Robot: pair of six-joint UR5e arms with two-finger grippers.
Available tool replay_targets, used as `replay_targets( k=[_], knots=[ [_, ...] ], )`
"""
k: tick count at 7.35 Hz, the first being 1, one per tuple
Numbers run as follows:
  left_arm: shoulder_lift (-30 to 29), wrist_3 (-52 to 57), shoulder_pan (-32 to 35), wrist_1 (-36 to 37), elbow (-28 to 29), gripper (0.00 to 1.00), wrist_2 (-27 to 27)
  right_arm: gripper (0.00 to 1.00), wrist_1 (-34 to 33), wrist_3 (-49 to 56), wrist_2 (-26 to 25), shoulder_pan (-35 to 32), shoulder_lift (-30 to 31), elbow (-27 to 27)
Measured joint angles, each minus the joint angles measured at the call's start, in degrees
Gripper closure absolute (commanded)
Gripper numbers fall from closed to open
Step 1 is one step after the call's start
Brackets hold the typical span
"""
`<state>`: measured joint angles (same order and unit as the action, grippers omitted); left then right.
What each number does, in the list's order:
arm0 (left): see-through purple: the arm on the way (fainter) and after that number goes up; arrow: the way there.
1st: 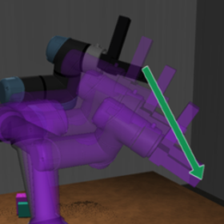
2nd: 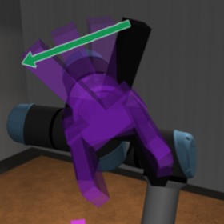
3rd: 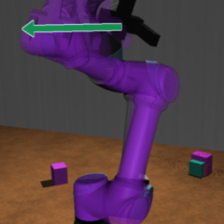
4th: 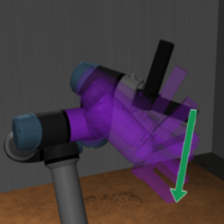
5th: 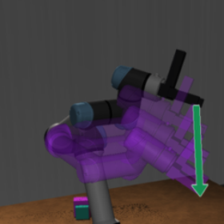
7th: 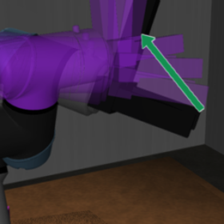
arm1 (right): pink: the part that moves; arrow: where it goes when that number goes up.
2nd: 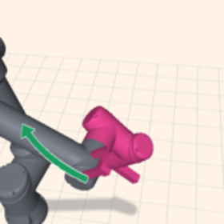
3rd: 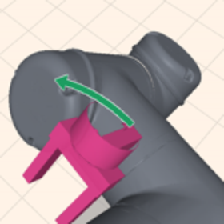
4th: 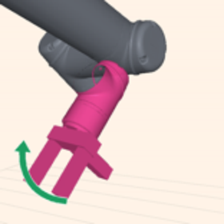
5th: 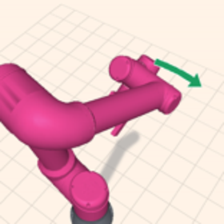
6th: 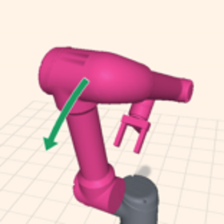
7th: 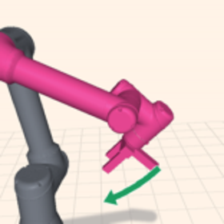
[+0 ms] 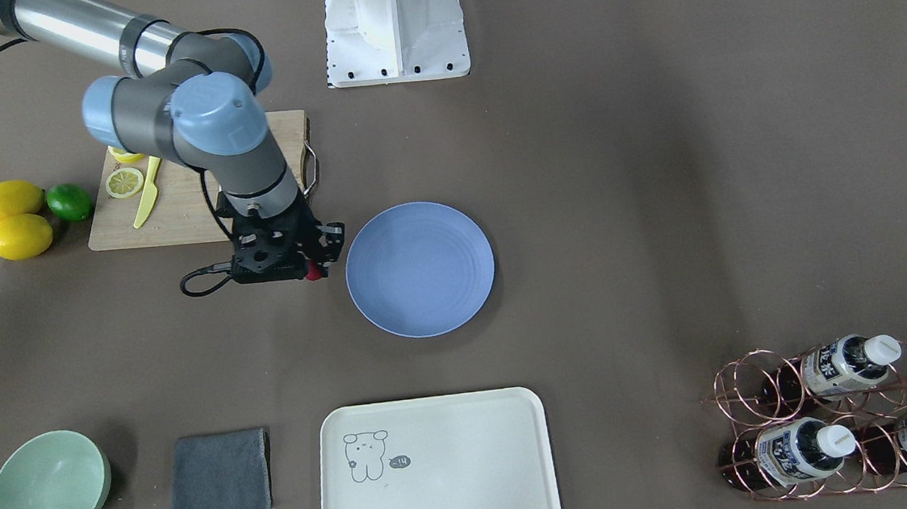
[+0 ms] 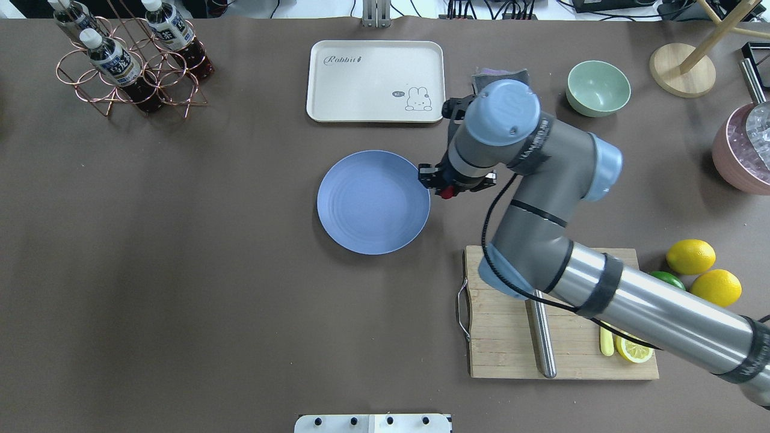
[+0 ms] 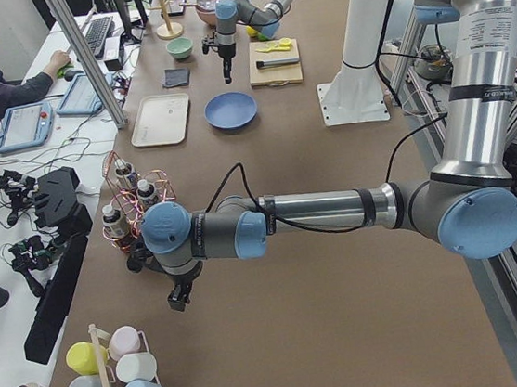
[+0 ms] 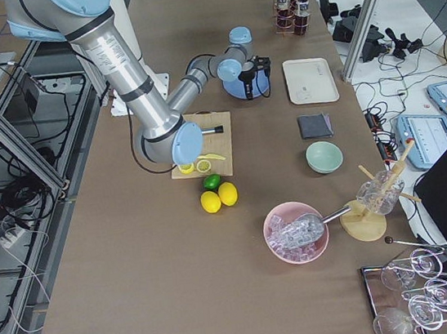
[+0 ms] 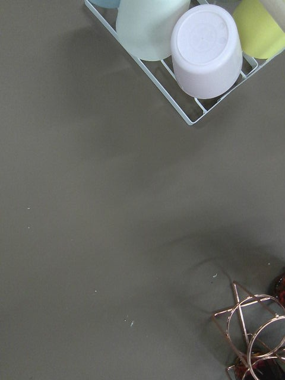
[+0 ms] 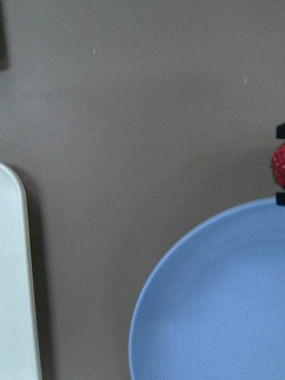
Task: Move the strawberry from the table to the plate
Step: 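Carry the strawberry with the right gripper over the blue plate, then lower the strawberry onto the plate and open the right gripper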
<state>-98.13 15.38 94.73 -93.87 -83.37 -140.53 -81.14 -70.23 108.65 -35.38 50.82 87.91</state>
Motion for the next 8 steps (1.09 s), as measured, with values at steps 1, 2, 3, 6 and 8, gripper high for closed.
replay_targets(
  k=[1,2,3,6,8],
  knots=[
    [0.26,0.00,0.29,-0.06,-0.06,0.02,-0.14,1.00,-0.12,-2.60,-1.63,1.75,-4.64,-4.16],
    [0.70,0.02,0.75,-0.21,-0.17,0.02,-0.24,1.00,0.07,-4.39,-3.47,3.25,-8.09,-7.86],
    [0.97,0.04,1.19,-0.28,-0.22,0.02,-0.73,1.00,0.30,-5.47,-5.06,4.36,-10.29,-10.50],
    [2.20,0.08,1.89,-0.58,-0.22,0.02,-2.89,1.00,1.08,-6.12,-7.17,6.71,-11.80,-12.67],
    [2.38,0.09,1.99,-0.61,-0.23,0.02,-3.06,0.14,1.70,-6.23,-7.77,7.38,-11.68,-12.74]
  ],
)
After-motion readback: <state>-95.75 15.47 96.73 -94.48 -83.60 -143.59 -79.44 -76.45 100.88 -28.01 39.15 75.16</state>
